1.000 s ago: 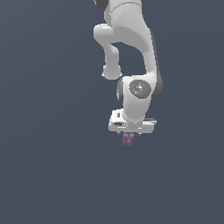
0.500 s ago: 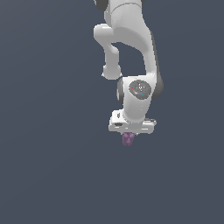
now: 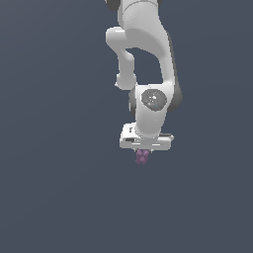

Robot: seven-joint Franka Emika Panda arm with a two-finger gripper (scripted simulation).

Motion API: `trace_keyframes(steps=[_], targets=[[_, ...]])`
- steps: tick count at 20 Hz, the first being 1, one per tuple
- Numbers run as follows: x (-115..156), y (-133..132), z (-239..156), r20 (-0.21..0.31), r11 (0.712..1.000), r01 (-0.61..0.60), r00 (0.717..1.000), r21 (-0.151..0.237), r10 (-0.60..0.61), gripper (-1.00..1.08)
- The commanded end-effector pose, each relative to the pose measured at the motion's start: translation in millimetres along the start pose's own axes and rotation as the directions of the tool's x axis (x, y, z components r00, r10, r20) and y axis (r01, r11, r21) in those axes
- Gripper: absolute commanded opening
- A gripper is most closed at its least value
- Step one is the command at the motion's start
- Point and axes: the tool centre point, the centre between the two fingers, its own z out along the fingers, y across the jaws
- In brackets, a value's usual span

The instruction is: Pick up the object and move it to a goal position.

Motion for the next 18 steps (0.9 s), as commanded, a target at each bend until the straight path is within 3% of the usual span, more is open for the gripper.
trace_keyframes(steps=[1,18], targets=[[2.6,13.8,-7.0,-0.001,1.0,-0.002,1.0,0.0,0.002,-1.0],[35.5,181.6,-92.6,-0.001,1.0,-0.002,1.0,0.0,0.002,-1.0]])
